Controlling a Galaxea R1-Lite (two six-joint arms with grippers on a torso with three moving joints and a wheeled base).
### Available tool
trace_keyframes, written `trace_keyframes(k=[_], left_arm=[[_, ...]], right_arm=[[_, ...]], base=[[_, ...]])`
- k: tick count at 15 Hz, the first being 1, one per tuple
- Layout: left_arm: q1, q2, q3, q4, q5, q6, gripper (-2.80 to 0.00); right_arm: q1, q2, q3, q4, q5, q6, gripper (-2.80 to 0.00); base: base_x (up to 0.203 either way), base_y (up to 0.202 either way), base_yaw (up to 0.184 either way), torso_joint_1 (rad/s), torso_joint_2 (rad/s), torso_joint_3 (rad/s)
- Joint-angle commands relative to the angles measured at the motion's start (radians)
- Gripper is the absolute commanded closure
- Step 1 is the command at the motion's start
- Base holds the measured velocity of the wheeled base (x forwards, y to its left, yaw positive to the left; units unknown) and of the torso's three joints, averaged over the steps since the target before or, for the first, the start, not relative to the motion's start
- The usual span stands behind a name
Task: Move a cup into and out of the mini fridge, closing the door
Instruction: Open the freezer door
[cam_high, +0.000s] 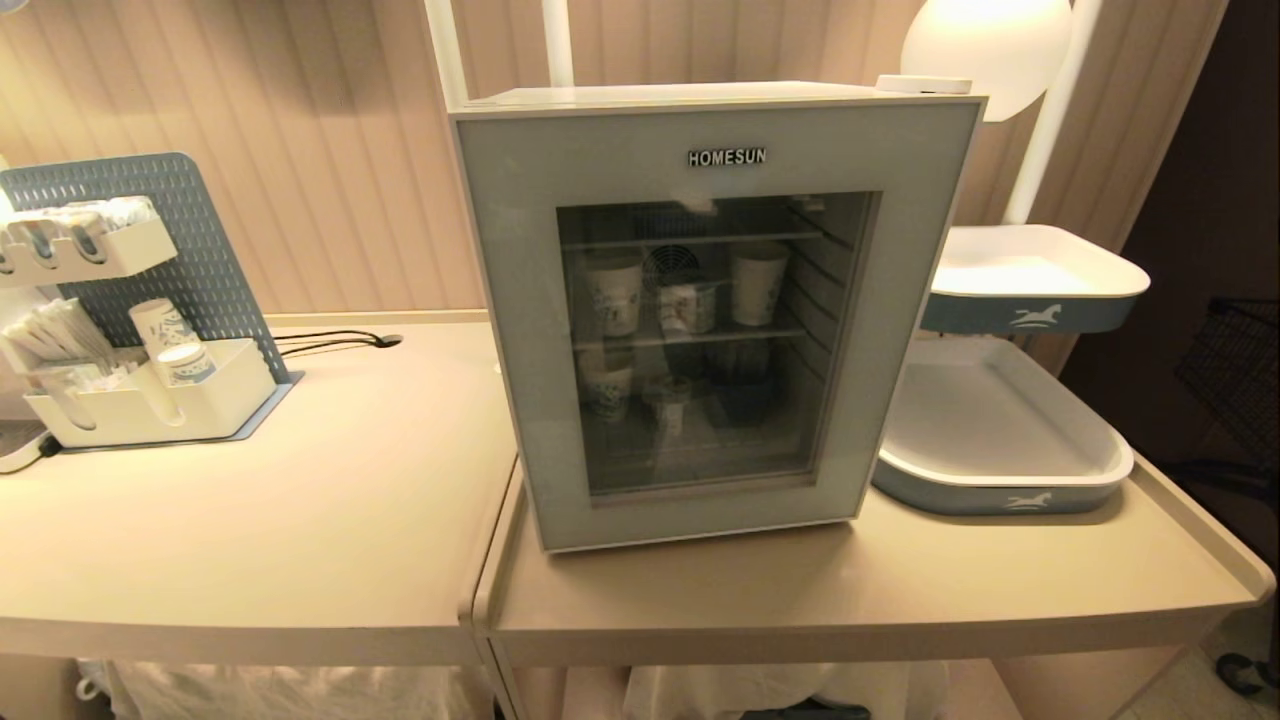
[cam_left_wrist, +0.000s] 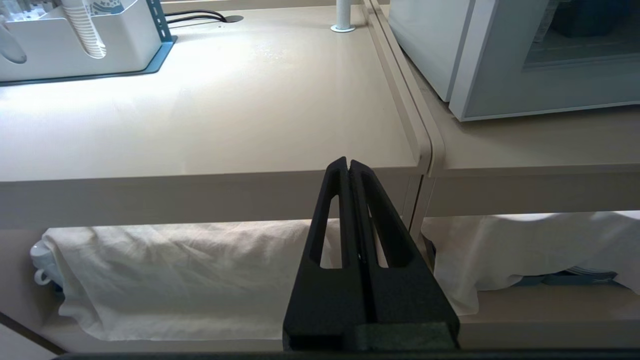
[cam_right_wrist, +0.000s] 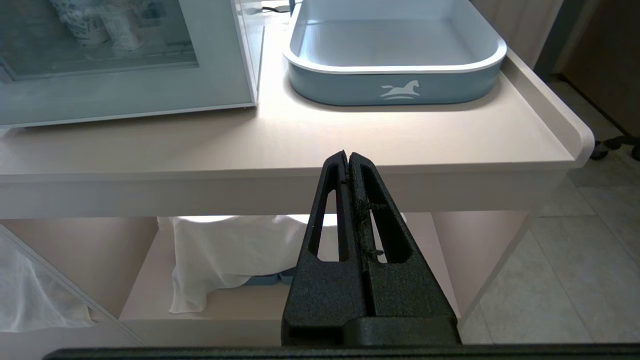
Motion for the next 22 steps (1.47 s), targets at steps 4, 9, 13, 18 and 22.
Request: trace_keyframes(k=[4, 9, 13, 18, 22], left_arm=[[0.0, 0.001, 0.001, 0.0, 0.0, 0.0, 0.0], [0.0, 0.001, 0.001, 0.0, 0.001, 0.0, 0.0], [0.002, 0.002, -0.048, -0.017, 0.007, 0.01, 0.0], [0.005, 0.176, -0.761, 0.274, 0.028, 0.006, 0.0], [0.006, 0.674, -1.05, 0.419, -0.12, -0.076, 0.0]], right_arm=[[0.0, 0.002, 0.0, 0.001, 0.001, -0.001, 0.0], [0.0, 0.002, 0.0, 0.001, 0.001, 0.001, 0.0], [-0.001, 0.002, 0.0, 0.001, 0.001, 0.001, 0.0], [0.0, 0.002, 0.0, 0.001, 0.001, 0.0, 0.0], [0.0, 0.002, 0.0, 0.001, 0.001, -0.001, 0.0]], base=[[0.0, 0.0, 0.0, 0.0, 0.0, 0.0], [0.0, 0.0, 0.0, 0.0, 0.0, 0.0], [0.0, 0.0, 0.0, 0.0, 0.0, 0.0], [0.0, 0.0, 0.0, 0.0, 0.0, 0.0], [0.0, 0.0, 0.0, 0.0, 0.0, 0.0]])
